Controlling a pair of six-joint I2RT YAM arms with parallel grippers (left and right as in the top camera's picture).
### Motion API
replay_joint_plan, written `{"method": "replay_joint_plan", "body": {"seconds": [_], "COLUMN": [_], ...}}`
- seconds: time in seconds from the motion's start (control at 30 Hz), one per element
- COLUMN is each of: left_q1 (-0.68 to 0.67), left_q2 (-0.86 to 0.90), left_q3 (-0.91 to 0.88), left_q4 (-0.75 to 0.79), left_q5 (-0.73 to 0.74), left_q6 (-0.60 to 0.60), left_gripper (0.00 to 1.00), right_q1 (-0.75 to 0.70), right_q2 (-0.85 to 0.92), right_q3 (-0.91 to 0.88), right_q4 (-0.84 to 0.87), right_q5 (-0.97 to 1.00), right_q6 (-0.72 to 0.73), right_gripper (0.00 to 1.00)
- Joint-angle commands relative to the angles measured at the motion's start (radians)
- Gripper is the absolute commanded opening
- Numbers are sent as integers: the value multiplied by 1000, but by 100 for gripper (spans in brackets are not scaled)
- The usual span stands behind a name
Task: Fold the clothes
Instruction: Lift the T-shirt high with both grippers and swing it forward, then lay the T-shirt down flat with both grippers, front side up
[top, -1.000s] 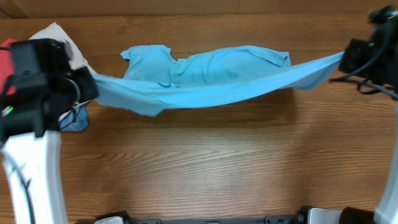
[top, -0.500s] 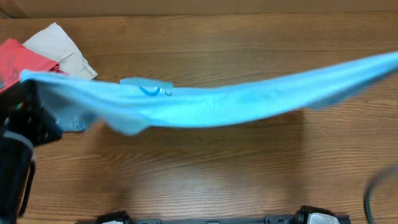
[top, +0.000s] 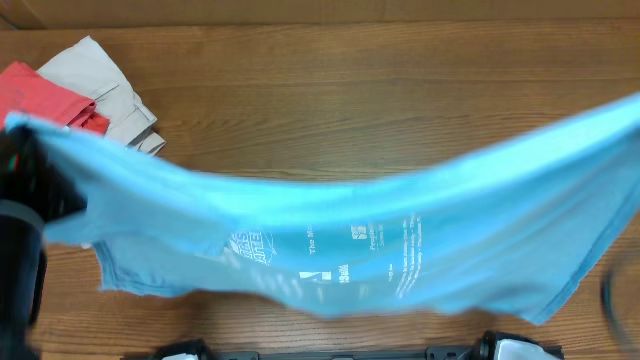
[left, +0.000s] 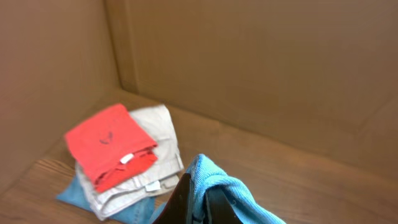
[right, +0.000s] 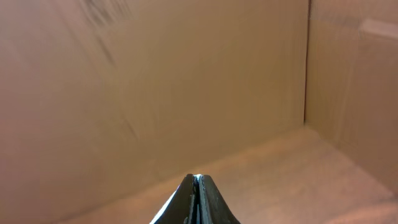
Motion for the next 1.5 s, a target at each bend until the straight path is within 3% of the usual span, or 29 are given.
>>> {"method": "replay_joint_plan", "body": {"seconds": [0.0,0.17,0.3,0.43,0.57,0.67,0.77,0.97,1.1,1.2,1.47], "left_q1": [4,4,10,34,65,84,78,27,-12,-30,-65], "left_q2": [189,453,624,676,673,673,673,718,817,908,1081], "left_q3": [-20,-20,-2,93,294,472,533,490,410,320,35], "left_q4": [40,193,408,628,687,586,413,-70,-288,-360,-323], "left_q5": [87,234,378,574,603,624,626,510,382,392,418], "left_q6": [-20,-10,-35,-121,-153,-149,-106,69,149,183,253], "left_gripper": [4,4,4,4,4,4,4,4,4,4,4], "right_q1": [-5,-5,-5,-11,-30,-50,-70,-77,-77,-77,-78], "right_q2": [192,445,589,590,533,499,496,552,598,625,637], "right_q3": [-11,-11,-11,9,93,137,134,97,11,-87,-520], "right_q4": [-10,53,197,327,378,343,253,34,-60,-86,1], "right_q5": [13,6,-51,-71,-69,-57,-31,64,63,63,62], "right_q6": [6,2,3,57,58,55,51,36,1,1,-22], "right_gripper": [4,4,4,4,4,4,4,4,4,4,4]}}
